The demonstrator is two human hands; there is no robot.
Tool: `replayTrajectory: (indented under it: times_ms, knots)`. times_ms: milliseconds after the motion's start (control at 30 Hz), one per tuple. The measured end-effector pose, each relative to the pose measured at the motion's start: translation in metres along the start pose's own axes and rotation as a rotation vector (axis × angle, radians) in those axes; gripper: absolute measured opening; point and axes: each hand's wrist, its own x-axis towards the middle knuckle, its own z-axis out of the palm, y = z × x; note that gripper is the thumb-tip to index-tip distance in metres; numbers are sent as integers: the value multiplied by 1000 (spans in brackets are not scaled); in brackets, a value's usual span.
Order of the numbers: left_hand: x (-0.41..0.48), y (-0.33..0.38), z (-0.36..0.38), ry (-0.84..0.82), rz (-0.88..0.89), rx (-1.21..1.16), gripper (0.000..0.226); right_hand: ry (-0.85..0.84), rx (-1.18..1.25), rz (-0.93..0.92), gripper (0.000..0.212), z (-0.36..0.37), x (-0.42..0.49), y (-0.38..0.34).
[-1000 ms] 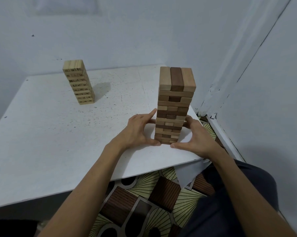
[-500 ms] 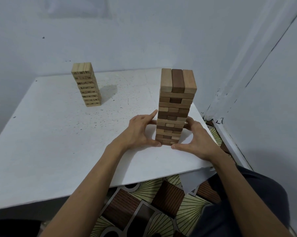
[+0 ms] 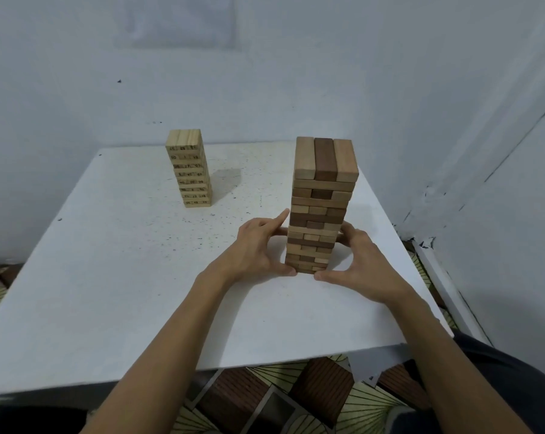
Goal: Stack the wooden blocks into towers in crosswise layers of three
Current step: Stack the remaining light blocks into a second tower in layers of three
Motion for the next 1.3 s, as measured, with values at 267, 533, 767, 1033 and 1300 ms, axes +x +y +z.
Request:
replayTrajectory:
  times_ms: [267,533,767,1033,1300]
  knots:
    - [-1,-17,-18,10,-95,-36,106,-37,0,-34,104,9,28,-11]
    - [5,-29,-33,25,-166,-32,95,-66,15,-43,106,19,61,-22]
    - [19,-40,-41,14,-171,-79,95,-85,21,-55,106,23,88,-24]
    - [33,-50,-46,26,-160,-170,97,-98,-2,-73,105,22,114,-27]
    - [47,-54,-52,61,-187,-192,97,-131,-18,-88,106,20,140,-26]
